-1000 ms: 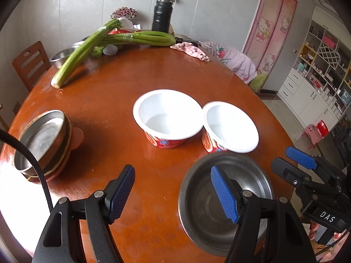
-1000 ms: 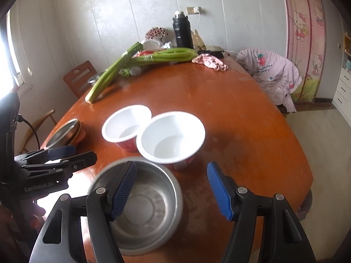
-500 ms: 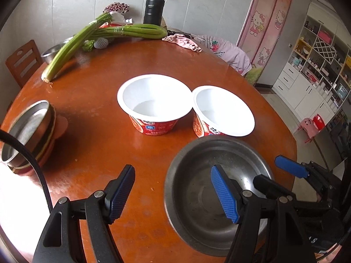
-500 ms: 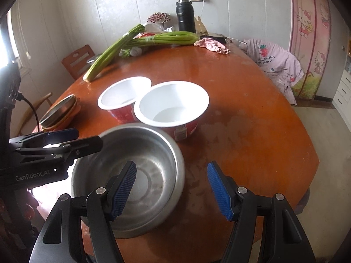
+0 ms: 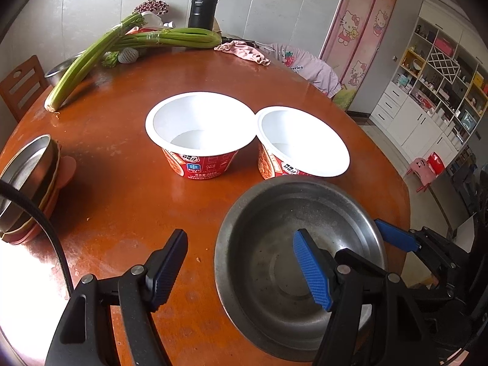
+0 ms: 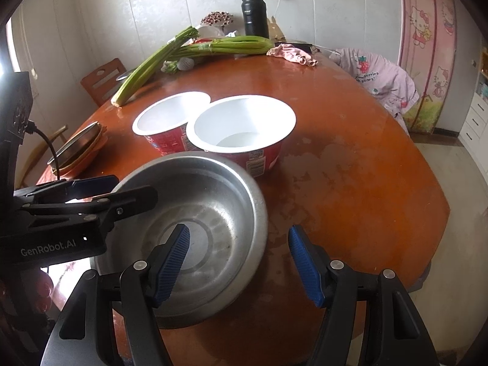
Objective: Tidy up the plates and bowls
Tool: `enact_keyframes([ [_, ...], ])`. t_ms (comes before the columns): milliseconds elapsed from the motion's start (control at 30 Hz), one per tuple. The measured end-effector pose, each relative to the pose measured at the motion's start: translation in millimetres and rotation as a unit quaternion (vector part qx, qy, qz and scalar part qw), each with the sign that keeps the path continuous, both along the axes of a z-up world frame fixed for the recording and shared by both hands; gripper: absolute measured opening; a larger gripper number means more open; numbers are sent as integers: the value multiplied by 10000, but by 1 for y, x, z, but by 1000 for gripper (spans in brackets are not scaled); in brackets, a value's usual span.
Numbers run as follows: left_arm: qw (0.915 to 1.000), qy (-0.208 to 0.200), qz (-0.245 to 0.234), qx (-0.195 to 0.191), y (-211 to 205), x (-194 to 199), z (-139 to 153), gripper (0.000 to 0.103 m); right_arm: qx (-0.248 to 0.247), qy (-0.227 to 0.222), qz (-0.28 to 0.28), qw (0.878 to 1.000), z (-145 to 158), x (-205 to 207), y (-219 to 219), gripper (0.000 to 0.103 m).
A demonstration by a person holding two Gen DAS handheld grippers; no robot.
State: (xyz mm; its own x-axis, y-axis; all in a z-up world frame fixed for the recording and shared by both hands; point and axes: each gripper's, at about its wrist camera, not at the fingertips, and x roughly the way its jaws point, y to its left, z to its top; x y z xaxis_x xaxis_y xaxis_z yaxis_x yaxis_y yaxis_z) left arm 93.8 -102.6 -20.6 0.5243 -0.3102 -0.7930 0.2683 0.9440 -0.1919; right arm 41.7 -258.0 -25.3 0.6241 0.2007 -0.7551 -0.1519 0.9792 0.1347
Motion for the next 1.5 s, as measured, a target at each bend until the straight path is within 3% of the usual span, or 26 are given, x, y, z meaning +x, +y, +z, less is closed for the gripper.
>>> enact_keyframes([
  [400,9999,108,-65,48,-7,3,-10,71,135,83,67,9999,-8,0,1,65],
  [567,9997,185,-121,-110,-9,6,-13,71,303,139,122,9994,-11,1,0,59],
  [867,9989,244,-199,-340,-10,8,-17,69,377,153,261,9988,-12,2,8,57],
  [933,9987,278,-234,-364,-12,8,-18,63,389,168,280,9987,-13,2,9,57],
  [1500,9975,231,-200,-642,0,4,-9,60,306,132,327,9989,-8,2,18,54],
])
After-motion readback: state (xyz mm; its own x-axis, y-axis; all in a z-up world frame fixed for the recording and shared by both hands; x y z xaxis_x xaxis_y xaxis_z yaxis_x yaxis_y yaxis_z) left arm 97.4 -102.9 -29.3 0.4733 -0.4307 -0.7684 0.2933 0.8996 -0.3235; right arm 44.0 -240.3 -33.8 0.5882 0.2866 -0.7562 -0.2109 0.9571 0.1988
